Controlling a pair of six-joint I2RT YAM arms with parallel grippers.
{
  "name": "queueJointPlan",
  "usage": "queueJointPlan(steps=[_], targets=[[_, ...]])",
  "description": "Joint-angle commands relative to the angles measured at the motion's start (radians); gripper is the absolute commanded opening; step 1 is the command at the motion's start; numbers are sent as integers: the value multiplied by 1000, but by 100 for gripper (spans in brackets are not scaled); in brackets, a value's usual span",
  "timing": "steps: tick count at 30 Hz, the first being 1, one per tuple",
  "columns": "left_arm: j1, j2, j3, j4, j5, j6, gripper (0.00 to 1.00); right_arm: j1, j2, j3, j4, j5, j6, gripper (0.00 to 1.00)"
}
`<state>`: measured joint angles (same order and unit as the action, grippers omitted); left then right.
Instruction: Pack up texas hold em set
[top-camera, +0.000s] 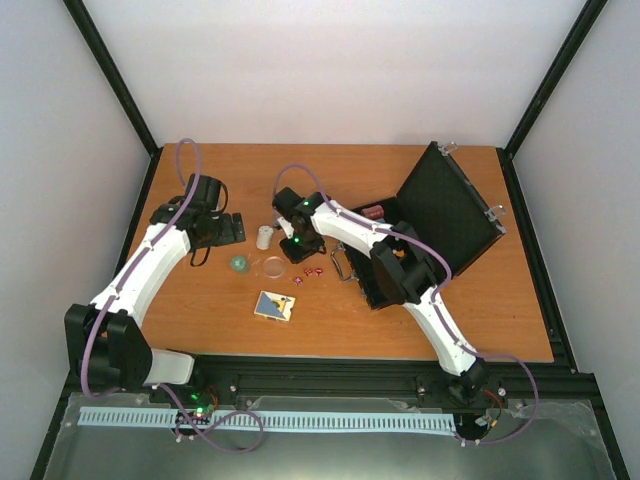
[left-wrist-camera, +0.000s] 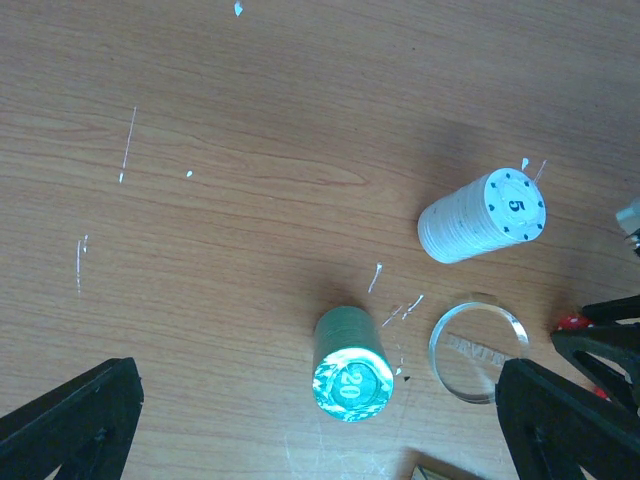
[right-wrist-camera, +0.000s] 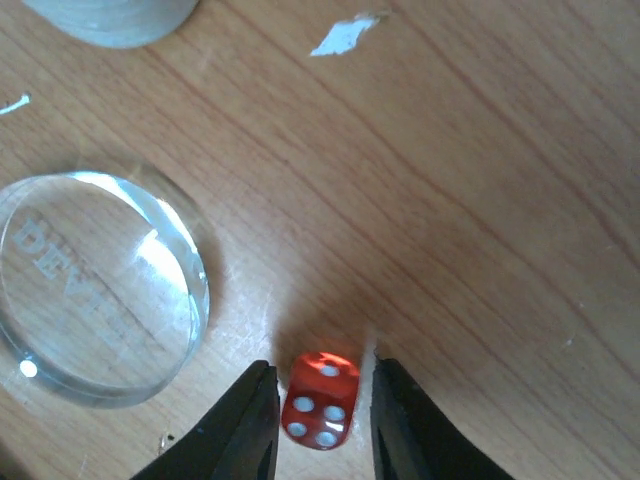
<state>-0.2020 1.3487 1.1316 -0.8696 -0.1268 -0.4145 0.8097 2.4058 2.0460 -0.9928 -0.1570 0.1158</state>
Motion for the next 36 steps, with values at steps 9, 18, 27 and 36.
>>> queueJointPlan(steps=[9, 18, 27, 36], targets=[[2, -31, -2, 10, -13, 12, 100, 13, -17, 24, -30, 95, -10, 10], [3, -27, -24, 19, 5, 3, 100, -68, -326, -158, 5, 246, 31, 10], [3, -15, -21, 24, 20, 3, 100, -249, -494, -502, 65, 317, 47, 9], [3, -5, -21, 24, 19, 1, 100, -327, -506, -665, 132, 328, 38, 9]])
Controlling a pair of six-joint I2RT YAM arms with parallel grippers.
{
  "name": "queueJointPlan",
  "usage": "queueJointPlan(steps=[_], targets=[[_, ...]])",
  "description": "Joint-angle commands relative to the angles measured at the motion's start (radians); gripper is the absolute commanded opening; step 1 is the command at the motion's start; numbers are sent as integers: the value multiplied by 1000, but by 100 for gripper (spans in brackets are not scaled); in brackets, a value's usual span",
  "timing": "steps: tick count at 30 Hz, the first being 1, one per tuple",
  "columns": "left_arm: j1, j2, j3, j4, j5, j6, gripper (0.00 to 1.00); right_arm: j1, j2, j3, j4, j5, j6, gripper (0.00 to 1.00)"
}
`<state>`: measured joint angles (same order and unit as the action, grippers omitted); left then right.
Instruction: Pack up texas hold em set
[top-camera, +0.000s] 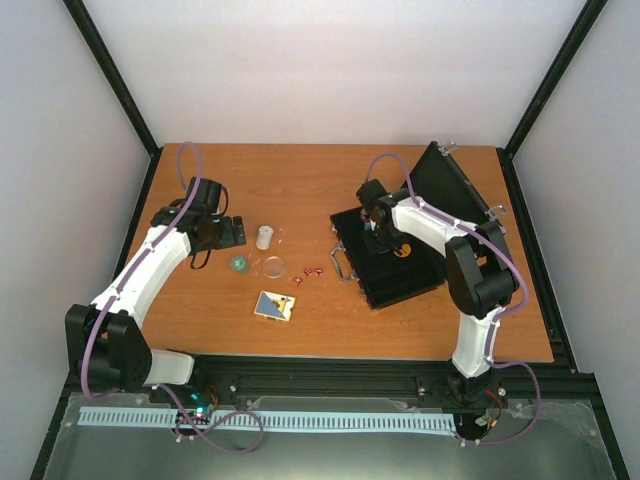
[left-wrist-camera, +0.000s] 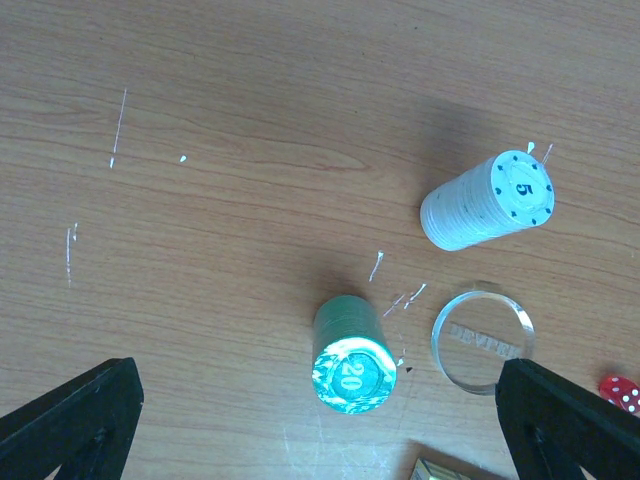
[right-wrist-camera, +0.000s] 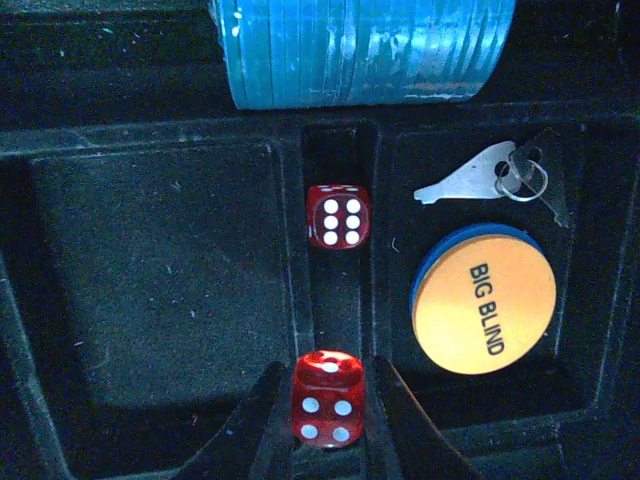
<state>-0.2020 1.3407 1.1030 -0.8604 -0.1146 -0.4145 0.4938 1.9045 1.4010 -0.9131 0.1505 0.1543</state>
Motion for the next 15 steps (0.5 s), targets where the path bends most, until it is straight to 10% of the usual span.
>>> queueJointPlan(steps=[1, 15], targets=[[3, 6, 10, 15, 8, 0, 100, -13, -3, -30, 57, 20, -1, 9], [3, 18, 24, 10, 3, 3, 100, -37, 58, -63, 123, 23, -14, 9]])
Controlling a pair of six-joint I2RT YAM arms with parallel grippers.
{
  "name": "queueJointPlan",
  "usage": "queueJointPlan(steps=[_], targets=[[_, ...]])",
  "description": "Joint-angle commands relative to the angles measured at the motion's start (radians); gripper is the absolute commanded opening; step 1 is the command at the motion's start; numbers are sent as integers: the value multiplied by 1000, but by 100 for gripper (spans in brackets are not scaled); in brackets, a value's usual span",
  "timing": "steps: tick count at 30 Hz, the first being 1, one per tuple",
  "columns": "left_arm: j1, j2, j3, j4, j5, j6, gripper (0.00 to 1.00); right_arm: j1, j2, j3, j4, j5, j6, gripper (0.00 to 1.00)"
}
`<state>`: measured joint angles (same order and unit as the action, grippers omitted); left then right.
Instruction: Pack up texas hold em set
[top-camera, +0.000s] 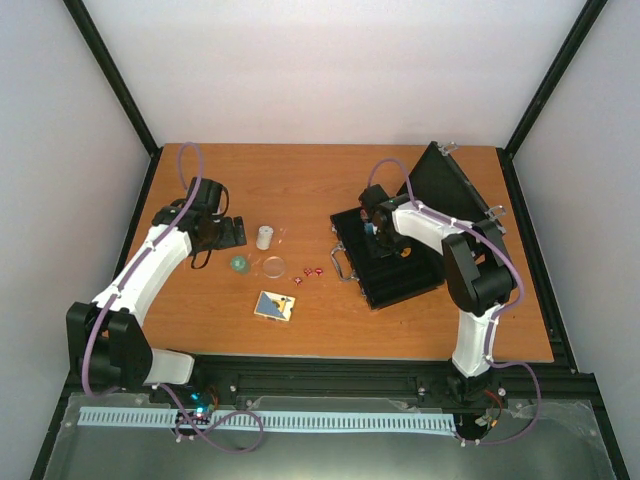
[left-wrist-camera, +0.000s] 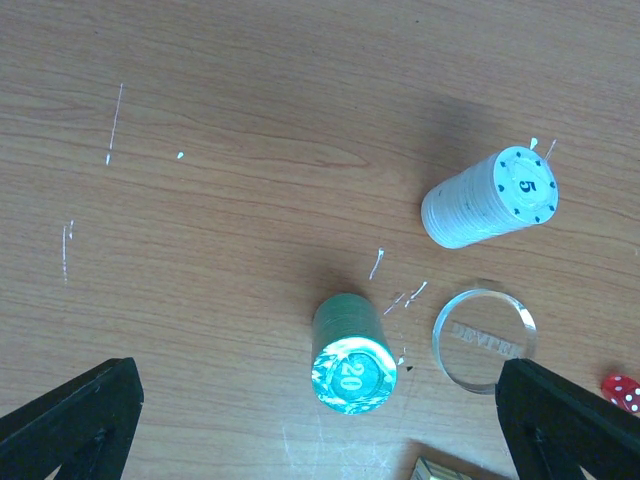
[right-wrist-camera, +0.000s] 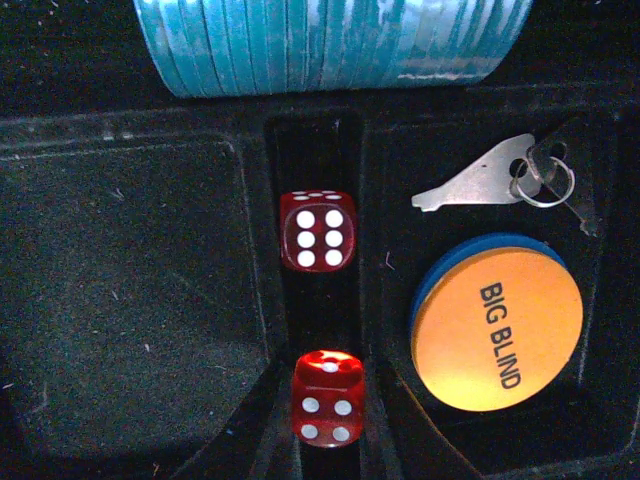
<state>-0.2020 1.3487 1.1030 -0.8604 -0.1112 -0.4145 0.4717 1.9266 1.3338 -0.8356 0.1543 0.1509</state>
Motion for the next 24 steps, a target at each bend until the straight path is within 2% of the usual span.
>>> queueJointPlan(steps=[1, 5, 10, 21, 24], targets=[[3, 11, 28, 10, -2, 4, 100, -16, 41, 8, 50, 16, -12, 9], [3, 15, 32, 7, -4, 8, 100, -18, 70, 18, 66, 7, -23, 10], [3, 15, 33, 7, -8, 8, 100, -18, 83, 30, 75, 8, -35, 20], [3, 16, 32, 11, -10, 4, 100, -19, 82, 59, 77, 15, -45, 33], [3, 13, 32, 9, -11, 5, 100, -19, 71, 72, 64, 10, -44, 34]])
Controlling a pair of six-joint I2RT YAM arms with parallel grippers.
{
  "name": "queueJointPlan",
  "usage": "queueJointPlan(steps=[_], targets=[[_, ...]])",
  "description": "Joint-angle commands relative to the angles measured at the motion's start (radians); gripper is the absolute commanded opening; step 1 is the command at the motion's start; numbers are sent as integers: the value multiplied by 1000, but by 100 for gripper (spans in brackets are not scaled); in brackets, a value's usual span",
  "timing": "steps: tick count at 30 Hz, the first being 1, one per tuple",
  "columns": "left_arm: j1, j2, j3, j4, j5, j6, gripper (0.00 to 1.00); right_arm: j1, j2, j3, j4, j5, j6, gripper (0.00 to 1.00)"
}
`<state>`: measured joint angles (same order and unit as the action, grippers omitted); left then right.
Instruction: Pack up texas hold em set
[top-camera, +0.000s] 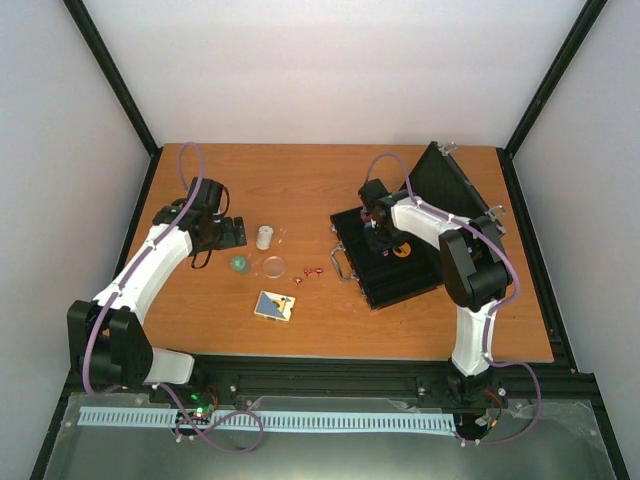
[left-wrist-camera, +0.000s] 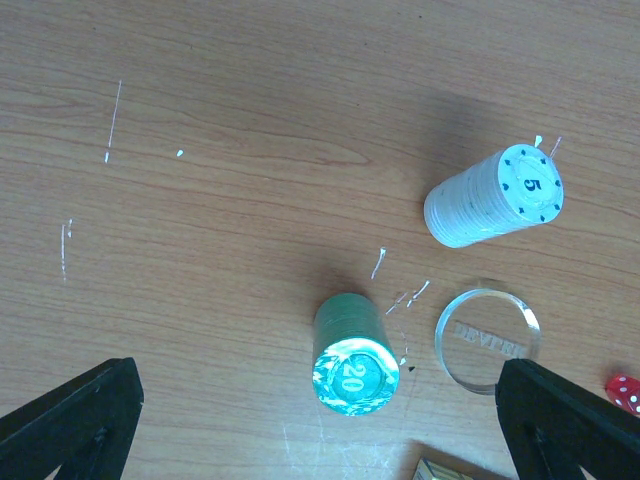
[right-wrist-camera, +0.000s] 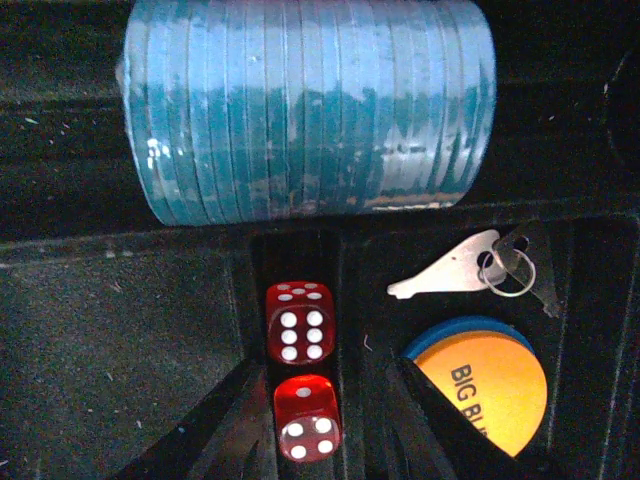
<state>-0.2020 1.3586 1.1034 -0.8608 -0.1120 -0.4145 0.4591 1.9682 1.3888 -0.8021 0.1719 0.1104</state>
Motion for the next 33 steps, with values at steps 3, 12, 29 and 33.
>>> queueJointPlan(steps=[3, 12, 29, 33], targets=[[2, 1, 30, 10, -9, 5, 100, -7, -9, 20, 15, -22, -3, 36], [3, 2, 32, 14, -5, 1, 100, 56, -87, 117, -54, -175, -7, 49], [3, -47, 7, 2, -15, -2, 100, 314, 216, 355, -89, -341, -21, 48], [3, -44, 9, 2, -18, 7, 100, 316, 222, 346, -88, -348, -32, 48]])
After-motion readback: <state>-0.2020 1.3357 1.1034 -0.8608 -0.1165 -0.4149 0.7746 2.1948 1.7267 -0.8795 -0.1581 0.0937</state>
